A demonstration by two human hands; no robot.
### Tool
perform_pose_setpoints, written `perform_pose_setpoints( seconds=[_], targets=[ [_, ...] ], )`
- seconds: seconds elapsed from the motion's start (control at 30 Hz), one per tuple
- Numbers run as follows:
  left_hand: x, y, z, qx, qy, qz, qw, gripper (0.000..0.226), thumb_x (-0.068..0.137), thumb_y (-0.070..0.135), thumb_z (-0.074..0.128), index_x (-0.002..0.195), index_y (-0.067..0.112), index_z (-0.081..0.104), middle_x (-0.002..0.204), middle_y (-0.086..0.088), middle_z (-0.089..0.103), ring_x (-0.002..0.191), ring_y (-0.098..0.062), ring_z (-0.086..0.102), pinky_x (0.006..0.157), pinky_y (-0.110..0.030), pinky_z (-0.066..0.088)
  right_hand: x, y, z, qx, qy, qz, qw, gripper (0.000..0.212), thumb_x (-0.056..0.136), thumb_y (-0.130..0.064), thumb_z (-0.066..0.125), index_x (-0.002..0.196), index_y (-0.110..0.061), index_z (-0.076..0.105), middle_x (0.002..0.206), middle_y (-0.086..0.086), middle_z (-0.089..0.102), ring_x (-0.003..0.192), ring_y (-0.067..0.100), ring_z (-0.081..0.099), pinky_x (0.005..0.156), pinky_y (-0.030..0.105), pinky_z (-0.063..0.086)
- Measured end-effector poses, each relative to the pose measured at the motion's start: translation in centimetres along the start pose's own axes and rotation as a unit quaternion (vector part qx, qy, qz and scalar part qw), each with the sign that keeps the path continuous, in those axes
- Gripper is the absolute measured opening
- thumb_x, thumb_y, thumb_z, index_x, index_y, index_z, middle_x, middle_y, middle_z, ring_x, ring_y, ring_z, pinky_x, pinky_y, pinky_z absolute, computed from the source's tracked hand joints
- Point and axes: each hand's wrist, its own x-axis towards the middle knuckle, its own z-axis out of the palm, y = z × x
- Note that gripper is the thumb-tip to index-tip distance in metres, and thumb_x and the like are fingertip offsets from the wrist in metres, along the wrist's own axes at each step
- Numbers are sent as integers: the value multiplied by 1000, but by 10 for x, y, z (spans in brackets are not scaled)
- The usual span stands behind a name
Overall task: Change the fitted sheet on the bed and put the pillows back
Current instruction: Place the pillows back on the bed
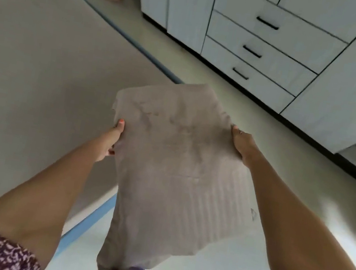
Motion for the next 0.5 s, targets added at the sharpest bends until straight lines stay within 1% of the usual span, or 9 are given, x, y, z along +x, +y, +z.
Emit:
perform_pose_setpoints(
  seconds=[0.13,0.17,0.23,0.27,0.3,0.37,0.4,0.5],
  targets=[
    [49,67,35,35,-11,21,999,55,98,57,32,139,22,44,139,-1,52,124,-23,51,86,-35,41,57,-26,-26,17,30,8,999,57,100,-48,35,127,-4,59,132,16,56,118,32,53,103,39,42],
    [63,85,49,42,-14,26,999,55,98,57,31,139,22,43,139,-1,51,125,-24,51,87,-35,41,74,-32,-35,25,41,6,999,57,100,-48,35,126,-3,59,131,16,56,118,32,53,102,36,42],
    [84,116,69,46,-17,37,998,56,98,58,30,140,23,42,141,-1,50,125,-23,50,88,-36,41,103,-45,-48,41,62,-2,997,55,101,-44,35,125,0,58,129,16,56,117,30,53,94,27,40],
    [97,136,84,48,-24,43,998,57,98,58,30,140,23,42,141,0,49,125,-23,50,89,-36,41,122,-53,-60,46,75,-6,996,54,102,-42,34,126,0,57,130,16,55,117,28,53,92,26,38],
    [107,151,96,50,-26,47,997,58,98,59,30,140,22,42,141,0,50,125,-23,50,90,-36,41,141,-61,-69,49,86,-9,995,54,102,-42,33,127,0,56,131,15,55,119,28,52,93,26,38],
    [124,187,125,43,-33,58,997,60,97,60,29,141,20,41,141,0,50,126,-23,50,91,-37,41,183,-79,-93,55,103,-24,993,55,101,-44,33,128,-2,56,133,17,55,120,29,52,101,31,40],
    [133,203,137,38,-30,62,997,61,97,60,29,141,19,41,140,0,50,126,-24,50,92,-38,41,202,-88,-105,49,107,-33,992,56,101,-45,33,128,-2,57,133,18,55,121,30,52,103,33,40],
    [168,260,185,-1,-11,71,997,62,97,60,32,140,18,41,138,2,51,124,-23,51,96,-40,43,270,-125,-154,17,97,-59,993,55,102,-44,30,128,-4,57,133,17,54,121,30,51,97,28,37]
  ],
)
